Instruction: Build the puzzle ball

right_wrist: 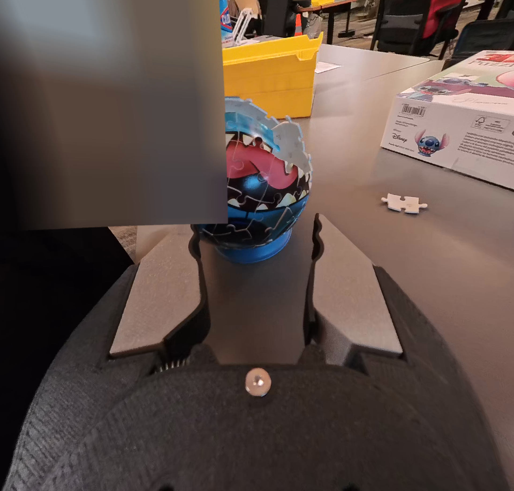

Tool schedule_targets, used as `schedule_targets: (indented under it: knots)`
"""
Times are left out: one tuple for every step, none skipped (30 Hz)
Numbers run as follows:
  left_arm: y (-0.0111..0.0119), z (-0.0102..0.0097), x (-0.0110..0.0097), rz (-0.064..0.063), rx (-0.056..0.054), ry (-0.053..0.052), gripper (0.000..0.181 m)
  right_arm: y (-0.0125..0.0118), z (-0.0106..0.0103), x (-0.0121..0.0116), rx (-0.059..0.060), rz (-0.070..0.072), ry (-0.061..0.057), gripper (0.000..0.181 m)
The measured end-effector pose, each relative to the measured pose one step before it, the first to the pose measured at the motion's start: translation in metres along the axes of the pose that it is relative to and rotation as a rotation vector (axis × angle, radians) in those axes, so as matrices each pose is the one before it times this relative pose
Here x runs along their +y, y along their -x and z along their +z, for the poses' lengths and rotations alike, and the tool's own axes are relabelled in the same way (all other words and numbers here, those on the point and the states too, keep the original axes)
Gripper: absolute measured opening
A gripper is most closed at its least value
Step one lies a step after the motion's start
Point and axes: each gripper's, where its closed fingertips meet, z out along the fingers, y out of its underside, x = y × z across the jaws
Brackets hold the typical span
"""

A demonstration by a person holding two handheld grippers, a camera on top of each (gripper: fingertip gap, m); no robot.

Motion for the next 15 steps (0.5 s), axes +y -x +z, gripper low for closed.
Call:
schedule_targets:
  knots:
    - [-0.00363, -0.00017, 0.00004, -0.0005, 0.0089, -0.0081, 0.100, -0.00154, -0.00139, -0.00122, -0.0070, 0.0117, -0.0092, 0.079]
    - [-0.00260, 0.00016, 0.00022, -0.0009, 0.0042, -0.0068, 0.099, -0.00247, -0.00129, -0.00070, -0.0020, 0.0136, -0.0054, 0.079]
    - [-0.00245, 0.00024, 0.00044, -0.0012, 0.0042, -0.0053, 0.099, -0.00296, -0.00115, -0.00046, 0.0004, 0.0135, -0.0033, 0.079]
    - [-0.00259, 0.00058, 0.00040, -0.0009, 0.0057, -0.0052, 0.098, -0.00273, -0.00125, -0.00061, -0.0010, 0.0092, -0.0032, 0.078]
    - [-0.00246, 0.00056, -0.00008, -0.0023, 0.0071, -0.0069, 0.098, -0.00288, -0.00162, -0.00054, 0.0017, 0.0028, -0.0025, 0.078]
    - [-0.00173, 0.00047, -0.00081, -0.0067, 0.0050, -0.0089, 0.099, -0.00343, -0.00192, 0.00021, 0.0090, -0.0034, 0.0024, 0.079]
    - [-0.00055, -0.00037, -0.00142, -0.0103, 0.0022, -0.0089, 0.099, -0.00355, -0.00246, 0.00086, 0.0151, -0.0094, 0.0064, 0.079]
    - [0.00029, -0.00159, -0.00186, -0.0138, 0.0034, -0.0086, 0.098, -0.00306, -0.00279, 0.00077, 0.0173, -0.0097, 0.0035, 0.079]
    - [0.00456, -0.00293, -0.00170, -0.0140, -0.0174, -0.0025, 0.098, -0.00128, -0.00262, 0.00053, 0.0117, -0.0033, 0.0000, 0.080]
    - [0.00981, -0.00378, -0.00075, -0.0007, -0.0455, 0.0082, 0.098, 0.00122, -0.00167, 0.00084, 0.0007, 0.0040, 0.0021, 0.080]
    - [0.01118, -0.00380, 0.00033, 0.0174, -0.0520, 0.0172, 0.098, 0.00297, -0.00067, 0.00167, -0.0043, 0.0060, 0.0061, 0.080]
    - [0.01053, -0.00230, 0.00043, 0.0220, -0.0441, 0.0208, 0.098, 0.00384, 0.00034, 0.00180, -0.0018, 0.0037, 0.0061, 0.082]
    - [0.00861, 0.00027, 0.00076, 0.0161, -0.0257, 0.0283, 0.100, 0.00471, 0.00121, 0.00112, -0.0019, 0.0006, 0.0041, 0.084]
    - [0.00552, 0.00259, 0.00057, 0.0111, -0.0039, 0.0292, 0.102, 0.00592, 0.00221, 0.00070, -0.0054, -0.0009, 0.0023, 0.086]
    - [0.00369, 0.00387, 0.00000, 0.0083, 0.0082, 0.0227, 0.103, 0.00614, 0.00322, 0.00051, -0.0048, -0.0004, 0.0017, 0.087]
